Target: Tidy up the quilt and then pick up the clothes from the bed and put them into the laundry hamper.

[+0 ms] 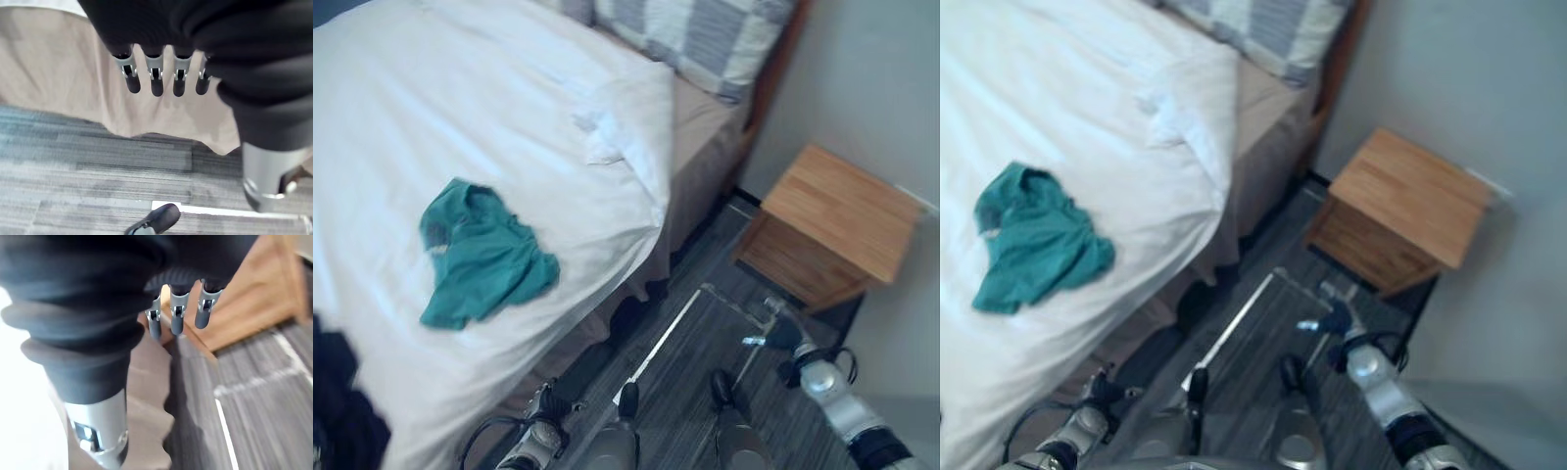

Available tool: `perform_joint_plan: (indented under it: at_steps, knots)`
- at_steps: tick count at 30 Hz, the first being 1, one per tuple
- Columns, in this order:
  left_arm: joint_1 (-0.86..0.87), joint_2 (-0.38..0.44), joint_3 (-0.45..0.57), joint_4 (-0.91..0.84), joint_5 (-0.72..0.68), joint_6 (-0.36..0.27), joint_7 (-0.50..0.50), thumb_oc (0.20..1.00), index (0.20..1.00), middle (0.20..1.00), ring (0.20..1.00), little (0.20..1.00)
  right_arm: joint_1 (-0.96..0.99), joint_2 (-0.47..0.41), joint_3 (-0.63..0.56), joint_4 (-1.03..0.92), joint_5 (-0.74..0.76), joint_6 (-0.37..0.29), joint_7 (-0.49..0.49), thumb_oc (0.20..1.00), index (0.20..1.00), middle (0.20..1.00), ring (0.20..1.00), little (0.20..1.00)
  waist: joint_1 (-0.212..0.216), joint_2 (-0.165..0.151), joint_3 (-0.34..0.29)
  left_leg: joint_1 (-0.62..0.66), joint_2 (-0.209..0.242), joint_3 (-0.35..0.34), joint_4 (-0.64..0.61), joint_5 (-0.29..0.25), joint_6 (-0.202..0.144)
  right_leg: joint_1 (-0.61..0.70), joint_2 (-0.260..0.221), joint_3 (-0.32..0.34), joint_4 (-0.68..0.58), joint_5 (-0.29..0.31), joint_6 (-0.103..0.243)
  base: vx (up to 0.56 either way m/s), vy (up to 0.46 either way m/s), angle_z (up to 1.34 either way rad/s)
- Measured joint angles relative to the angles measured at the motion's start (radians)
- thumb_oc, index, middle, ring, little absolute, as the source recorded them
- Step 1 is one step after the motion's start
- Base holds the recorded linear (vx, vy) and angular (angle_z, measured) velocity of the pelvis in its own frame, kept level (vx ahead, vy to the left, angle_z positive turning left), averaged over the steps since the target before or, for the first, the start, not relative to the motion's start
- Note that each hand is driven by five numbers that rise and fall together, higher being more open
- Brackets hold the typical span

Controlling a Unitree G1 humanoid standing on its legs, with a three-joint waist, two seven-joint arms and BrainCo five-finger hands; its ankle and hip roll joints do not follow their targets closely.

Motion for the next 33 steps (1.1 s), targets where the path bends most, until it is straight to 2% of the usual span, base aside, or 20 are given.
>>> perform_joint_plan:
  at_steps: [1,2,3,5,7,9,11,12,14,15,16,18,19,21,23,24,27,28,30,33]
  knots:
    - [0.003,-0.009,0.018,0.016,-0.001,-0.006,0.009,1.000,1.000,1.000,1.000,1.000,0.021,-0.052,-0.048,-0.105,-0.013,0.002,-0.014,1.000,1.000,1.000,1.000,1.000,-0.017,-0.011,0.008,0.031,0.041,-0.020,-0.041,-0.006,-0.027,0.018,0.024,-0.097,0.025,0.089,-0.054,0.27,-0.588,2.57]
    - [0.006,-0.002,0.014,0.016,-0.007,-0.001,0.011,1.000,1.000,1.000,1.000,1.000,0.028,-0.073,-0.062,-0.155,-0.029,-0.006,-0.020,1.000,1.000,1.000,1.000,1.000,-0.025,-0.017,0.008,-0.001,0.037,-0.015,0.032,-0.021,-0.062,0.023,0.013,-0.158,0.034,0.124,-0.090,0.04,-0.365,2.20]
    - [0.048,-0.016,0.030,0.032,-0.023,-0.006,0.005,1.000,1.000,1.000,1.000,1.000,-0.011,-0.131,-0.093,-0.207,-0.044,-0.027,-0.028,1.000,1.000,1.000,1.000,1.000,0.001,-0.027,0.021,-0.043,0.042,0.024,0.178,-0.058,-0.100,0.054,0.016,-0.228,0.039,0.119,-0.120,-0.02,-0.223,1.68]
    - [0.081,-0.028,0.037,0.039,-0.034,0.001,0.011,1.000,1.000,1.000,1.000,1.000,-0.020,-0.234,-0.126,-0.276,-0.047,-0.047,-0.034,1.000,1.000,1.000,1.000,1.000,-0.018,-0.021,0.021,-0.087,0.061,0.110,0.291,-0.062,-0.137,0.094,0.008,-0.350,0.005,0.108,-0.149,-0.01,-0.123,1.75]
    - [0.094,0.018,0.066,0.032,-0.035,0.015,0.013,1.000,1.000,1.000,1.000,1.000,-0.087,-0.310,-0.171,-0.289,-0.084,-0.045,-0.041,1.000,1.000,1.000,1.000,1.000,-0.032,-0.035,0.023,-0.106,0.215,0.491,0.313,-0.050,-0.153,0.095,0.013,-0.474,0.004,0.112,-0.178,0.03,-0.194,1.71]
    - [0.105,0.047,0.056,0.020,-0.024,0.015,-0.007,1.000,1.000,1.000,1.000,1.000,-0.140,-0.340,-0.186,-0.285,-0.121,-0.042,-0.043,1.000,1.000,1.000,1.000,1.000,-0.020,-0.038,0.026,-0.077,0.266,0.657,0.275,-0.047,-0.161,0.095,0.019,-0.525,0.003,0.111,-0.180,0.05,-0.094,1.03]
    - [0.121,0.039,0.062,-0.005,-0.017,0.017,-0.027,1.000,1.000,1.000,1.000,1.000,-0.158,-0.354,-0.221,-0.273,-0.168,-0.034,-0.061,1.000,1.000,1.000,1.000,1.000,0.002,-0.024,0.023,-0.071,0.250,0.708,0.224,-0.040,-0.172,0.096,0.014,-0.583,0.003,0.105,-0.169,0.06,-0.029,0.96]
    - [0.122,0.023,0.063,-0.006,-0.014,0.018,-0.034,1.000,1.000,1.000,1.000,1.000,-0.136,-0.371,-0.243,-0.237,-0.200,-0.015,-0.075,1.000,1.000,1.000,1.000,1.000,-0.007,0.002,0.017,-0.057,0.254,0.773,0.180,-0.030,-0.165,0.118,0.027,-0.659,0.003,0.098,-0.159,0.07,-0.041,1.09]
    - [0.142,0.012,0.051,-0.009,-0.013,0.017,-0.047,1.000,1.000,1.000,1.000,1.000,-0.144,-0.374,-0.246,-0.187,-0.200,0.012,-0.084,1.000,1.000,1.000,1.000,1.000,0.010,0.030,0.002,-0.004,0.221,0.743,0.084,0.011,-0.146,0.128,0.046,-0.662,0.003,0.090,-0.148,0.04,-0.043,0.59]
    - [0.141,-0.006,0.048,0.011,0.000,0.019,-0.059,1.000,1.000,1.000,1.000,1.000,-0.134,-0.387,-0.262,-0.184,-0.198,0.023,-0.098,1.000,1.000,1.000,1.000,1.000,0.005,0.066,0.002,0.000,0.211,0.703,0.054,0.055,-0.113,0.128,0.058,-0.694,0.042,0.074,-0.129,0.01,0.000,0.57]
    - [0.124,-0.006,0.045,0.034,0.009,0.028,-0.066,1.000,1.000,1.000,1.000,1.000,-0.122,-0.376,-0.278,-0.164,-0.197,0.037,-0.118,1.000,1.000,1.000,1.000,1.000,-0.012,0.050,0.011,0.012,0.185,0.682,0.032,0.096,-0.081,0.122,0.024,-0.710,0.099,0.053,-0.107,0.03,-0.055,0.94]
    - [0.125,0.006,0.022,0.038,0.013,0.035,-0.067,1.000,1.000,1.000,1.000,1.000,-0.146,-0.385,-0.282,-0.105,-0.197,0.050,-0.138,1.000,1.000,1.000,1.000,1.000,-0.022,0.027,0.013,0.027,0.140,0.645,0.007,0.086,-0.065,0.079,-0.033,-0.661,0.241,0.012,-0.069,0.04,-0.083,0.70]
    - [0.105,0.011,0.017,0.057,0.013,0.038,-0.066,1.000,1.000,1.000,1.000,1.000,-0.176,-0.406,-0.277,-0.041,-0.197,0.050,-0.157,1.000,1.000,1.000,1.000,1.000,-0.030,0.028,0.012,0.033,0.121,0.625,-0.011,0.093,-0.048,0.017,-0.051,-0.560,0.347,-0.030,-0.040,0.05,-0.105,0.65]
    - [0.103,0.053,0.018,0.059,0.013,0.038,-0.063,1.000,1.000,1.000,1.000,1.000,-0.190,-0.426,-0.285,-0.001,-0.193,0.074,-0.175,1.000,1.000,1.000,1.000,1.000,-0.020,-0.007,-0.001,0.034,0.081,0.610,-0.028,0.096,-0.043,-0.026,-0.093,-0.465,0.343,-0.039,-0.017,0.08,-0.212,0.59]
    - [0.101,0.094,0.002,0.063,0.013,0.039,-0.063,1.000,1.000,1.000,1.000,1.000,-0.244,-0.426,-0.282,0.080,-0.176,0.073,-0.194,1.000,1.000,1.000,1.000,1.000,-0.005,-0.031,-0.008,0.032,0.058,0.597,-0.027,0.091,-0.043,-0.031,-0.137,-0.441,0.252,-0.025,0.002,0.16,-0.421,0.33]
    - [0.101,0.116,-0.010,0.064,0.013,0.036,-0.064,1.000,1.000,1.000,1.000,1.000,-0.273,-0.430,-0.282,0.138,-0.149,0.083,-0.202,1.000,1.000,1.000,1.000,1.000,0.005,-0.034,-0.010,0.027,0.057,0.578,-0.022,0.077,-0.053,-0.024,-0.180,-0.442,0.175,0.002,0.033,0.18,-0.395,0.30]
    - [0.112,0.125,-0.009,0.074,0.013,0.039,-0.066,1.000,1.000,1.000,1.000,1.000,-0.306,-0.430,-0.278,0.205,-0.140,0.089,-0.204,1.000,1.000,1.000,1.000,1.000,0.016,-0.032,-0.009,0.024,0.060,0.552,-0.008,0.064,-0.052,0.001,-0.256,-0.442,0.054,0.086,0.035,0.14,-0.372,0.22]
    - [0.124,0.127,-0.010,0.078,0.013,0.038,-0.066,1.000,1.000,1.000,1.000,1.000,-0.309,-0.421,-0.263,0.227,-0.121,0.094,-0.206,1.000,1.000,1.000,1.000,1.000,0.021,-0.033,-0.009,0.023,0.077,0.547,0.008,0.056,-0.071,-0.002,-0.296,-0.450,0.038,0.139,0.041,0.13,-0.399,0.08]
    - [0.150,0.130,-0.009,0.073,0.013,0.035,-0.064,1.000,1.000,1.000,1.000,1.000,-0.339,-0.420,-0.199,0.251,-0.109,0.091,-0.204,1.000,1.000,1.000,1.000,1.000,0.029,-0.034,-0.010,0.020,0.124,0.545,0.031,0.044,-0.093,-0.020,-0.311,-0.468,0.048,0.165,0.036,0.18,-0.480,-0.12]
    - [0.187,0.147,-0.005,0.069,0.019,0.025,-0.062,1.000,1.000,1.000,1.000,1.000,-0.447,-0.420,-0.084,0.280,-0.109,0.085,-0.183,1.000,1.000,1.000,1.000,1.000,0.033,-0.067,-0.030,0.027,0.181,0.568,0.022,0.067,-0.154,-0.028,-0.265,-0.493,0.045,0.166,0.034,0.14,-0.260,-0.21]
